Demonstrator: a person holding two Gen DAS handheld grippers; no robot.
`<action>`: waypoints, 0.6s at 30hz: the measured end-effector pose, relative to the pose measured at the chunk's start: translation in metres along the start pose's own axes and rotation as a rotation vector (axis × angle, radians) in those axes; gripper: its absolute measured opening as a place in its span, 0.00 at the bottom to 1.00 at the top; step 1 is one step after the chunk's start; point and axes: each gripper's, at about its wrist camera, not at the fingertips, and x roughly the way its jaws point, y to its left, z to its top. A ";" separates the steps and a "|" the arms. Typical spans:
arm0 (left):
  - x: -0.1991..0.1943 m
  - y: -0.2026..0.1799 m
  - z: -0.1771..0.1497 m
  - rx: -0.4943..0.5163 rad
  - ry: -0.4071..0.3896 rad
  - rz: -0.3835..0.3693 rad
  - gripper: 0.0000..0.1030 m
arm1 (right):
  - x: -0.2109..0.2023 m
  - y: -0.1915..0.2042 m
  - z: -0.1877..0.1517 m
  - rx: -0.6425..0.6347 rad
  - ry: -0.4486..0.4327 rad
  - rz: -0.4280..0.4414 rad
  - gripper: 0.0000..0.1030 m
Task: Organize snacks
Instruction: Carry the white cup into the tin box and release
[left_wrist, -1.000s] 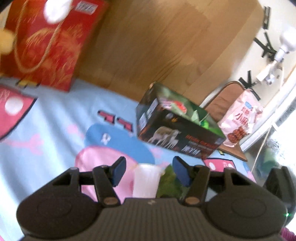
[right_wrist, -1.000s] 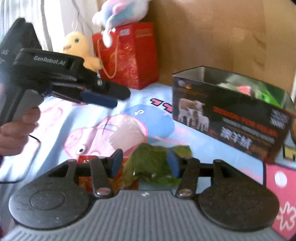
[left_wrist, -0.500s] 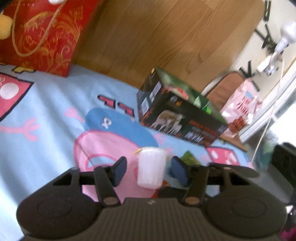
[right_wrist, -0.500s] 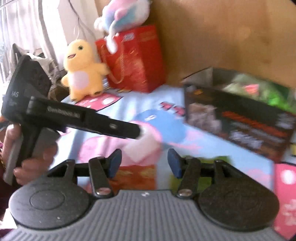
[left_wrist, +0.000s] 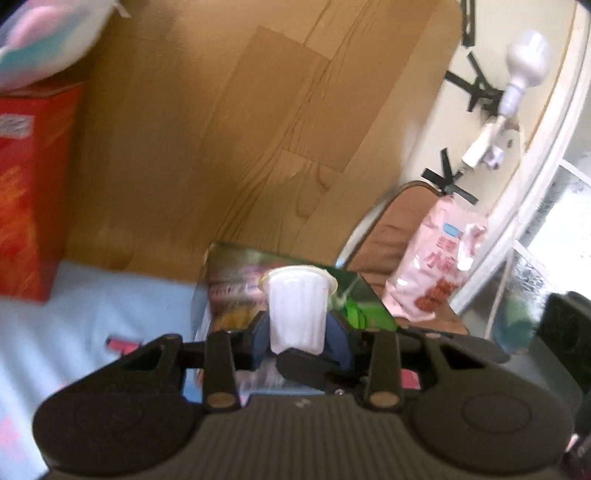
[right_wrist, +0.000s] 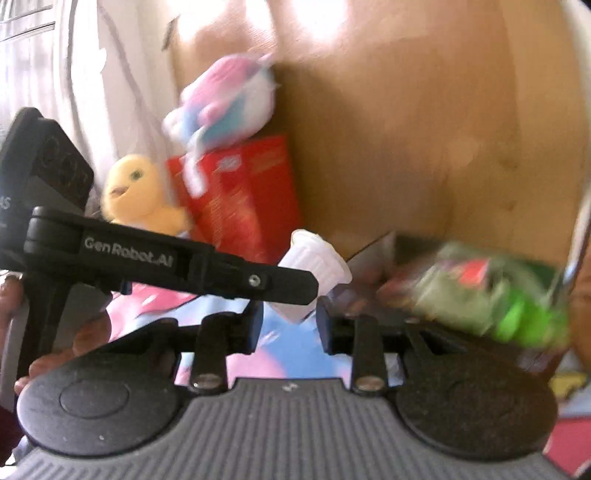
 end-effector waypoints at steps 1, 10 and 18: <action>0.011 -0.001 0.005 0.005 0.003 0.011 0.34 | 0.004 -0.008 0.005 -0.004 -0.004 -0.025 0.33; 0.019 -0.001 -0.001 0.011 -0.012 0.106 0.43 | 0.022 -0.048 0.011 0.005 0.045 -0.123 0.35; -0.019 0.008 -0.071 -0.196 0.160 0.001 0.43 | -0.057 -0.070 -0.046 0.174 0.080 -0.071 0.35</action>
